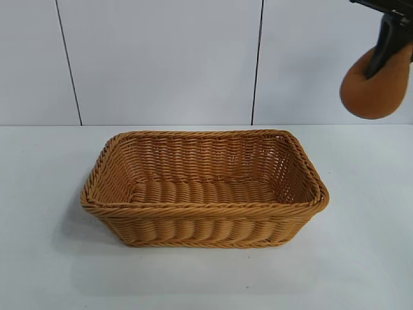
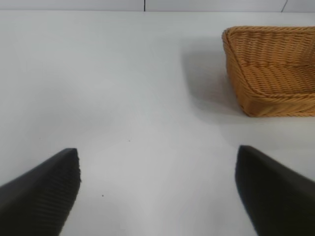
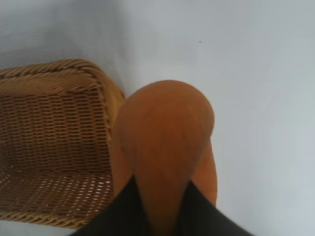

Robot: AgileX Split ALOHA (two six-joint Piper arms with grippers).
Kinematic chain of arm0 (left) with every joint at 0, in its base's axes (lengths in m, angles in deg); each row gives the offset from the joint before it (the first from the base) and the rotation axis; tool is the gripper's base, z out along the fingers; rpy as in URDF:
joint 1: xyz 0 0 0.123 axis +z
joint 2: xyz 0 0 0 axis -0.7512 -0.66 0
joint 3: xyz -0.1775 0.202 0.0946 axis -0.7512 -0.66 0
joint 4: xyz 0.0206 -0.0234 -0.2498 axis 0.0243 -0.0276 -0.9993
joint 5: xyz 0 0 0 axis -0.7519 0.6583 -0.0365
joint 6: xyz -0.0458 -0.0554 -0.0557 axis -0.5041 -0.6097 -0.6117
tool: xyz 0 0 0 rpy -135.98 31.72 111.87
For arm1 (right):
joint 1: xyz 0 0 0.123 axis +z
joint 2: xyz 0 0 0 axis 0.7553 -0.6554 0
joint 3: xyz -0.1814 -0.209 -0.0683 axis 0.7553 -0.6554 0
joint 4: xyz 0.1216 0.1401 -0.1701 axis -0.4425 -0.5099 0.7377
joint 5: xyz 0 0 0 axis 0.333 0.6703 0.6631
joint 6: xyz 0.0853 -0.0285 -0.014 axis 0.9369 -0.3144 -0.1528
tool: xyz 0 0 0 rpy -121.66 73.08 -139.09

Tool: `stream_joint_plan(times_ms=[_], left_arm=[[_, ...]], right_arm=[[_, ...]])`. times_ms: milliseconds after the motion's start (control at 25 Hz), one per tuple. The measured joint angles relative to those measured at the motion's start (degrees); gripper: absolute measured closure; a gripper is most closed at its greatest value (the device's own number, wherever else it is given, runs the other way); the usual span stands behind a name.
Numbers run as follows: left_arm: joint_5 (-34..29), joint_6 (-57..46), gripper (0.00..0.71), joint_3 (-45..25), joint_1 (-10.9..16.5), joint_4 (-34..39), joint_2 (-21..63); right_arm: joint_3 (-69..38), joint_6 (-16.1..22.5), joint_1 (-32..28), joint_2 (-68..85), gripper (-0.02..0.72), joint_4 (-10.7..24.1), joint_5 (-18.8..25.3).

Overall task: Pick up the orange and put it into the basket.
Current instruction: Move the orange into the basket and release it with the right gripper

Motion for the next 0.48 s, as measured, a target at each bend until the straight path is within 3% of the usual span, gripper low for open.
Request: stream_joint_plan(times_ms=[240,480], left_arm=[[0.0,0.0,0.098,0.0,0.0,0.0,0.0],[0.0,0.0,0.098,0.0,0.0,0.0,0.0]], right_arm=[[0.0,2.1,13.6,0.0,0.669,-1.5,-6.6],[-0.1,3.9,22.3,-0.4,0.669,-0.9,-10.9]])
